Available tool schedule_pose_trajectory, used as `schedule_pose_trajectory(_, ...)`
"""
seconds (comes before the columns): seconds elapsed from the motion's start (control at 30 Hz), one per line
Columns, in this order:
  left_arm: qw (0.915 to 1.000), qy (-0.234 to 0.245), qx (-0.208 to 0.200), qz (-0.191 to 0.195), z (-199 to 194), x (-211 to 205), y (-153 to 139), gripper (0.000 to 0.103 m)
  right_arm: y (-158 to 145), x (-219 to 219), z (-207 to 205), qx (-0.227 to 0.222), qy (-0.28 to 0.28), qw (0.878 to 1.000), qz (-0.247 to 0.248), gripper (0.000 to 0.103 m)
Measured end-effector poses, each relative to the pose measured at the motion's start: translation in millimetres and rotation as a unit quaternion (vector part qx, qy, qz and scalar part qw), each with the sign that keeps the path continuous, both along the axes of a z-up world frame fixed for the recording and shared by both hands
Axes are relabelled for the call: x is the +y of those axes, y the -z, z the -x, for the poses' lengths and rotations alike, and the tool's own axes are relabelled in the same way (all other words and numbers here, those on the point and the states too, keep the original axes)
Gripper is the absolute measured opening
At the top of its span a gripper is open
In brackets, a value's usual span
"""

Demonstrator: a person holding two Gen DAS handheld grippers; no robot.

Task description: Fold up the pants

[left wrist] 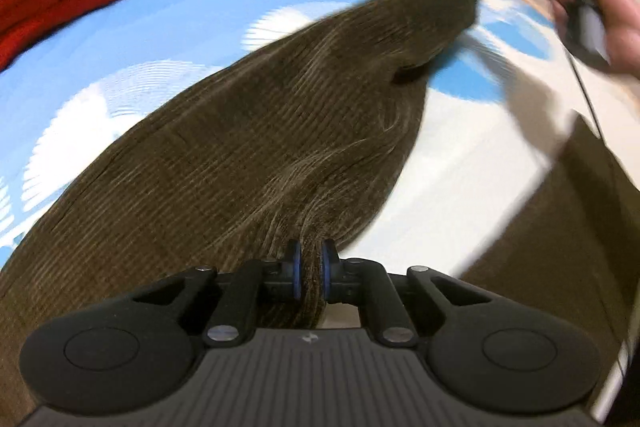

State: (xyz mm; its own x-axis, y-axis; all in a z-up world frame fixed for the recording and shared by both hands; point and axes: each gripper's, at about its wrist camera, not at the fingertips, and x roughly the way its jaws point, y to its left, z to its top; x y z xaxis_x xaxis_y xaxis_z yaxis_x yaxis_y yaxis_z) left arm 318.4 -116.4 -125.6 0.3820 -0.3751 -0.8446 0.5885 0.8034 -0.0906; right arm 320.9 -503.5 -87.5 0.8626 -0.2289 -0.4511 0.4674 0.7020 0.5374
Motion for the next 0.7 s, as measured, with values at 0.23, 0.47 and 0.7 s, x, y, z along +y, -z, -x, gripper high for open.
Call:
schedule_pose_trajectory(0.23,0.9868,0.155,0.045,-0.007,39.2,-3.9,4.7,0.015,13.7,-29.3,4.8,0.143,0.067,0.986,0.059,0.036)
schedule_pose_trajectory(0.47,0.9955,0.043,0.009,0.084,11.8,58.3,-38.9,0.042,63.7,-54.0,59.4,0.185,0.106,0.977,-0.02,0.04)
schedule_pose_trajectory(0.7,0.967,-0.249,0.016,0.05,-30.1,175.1,-46.9,0.045,73.6,-29.2,68.1,0.305,0.114,0.945,0.034,0.048)
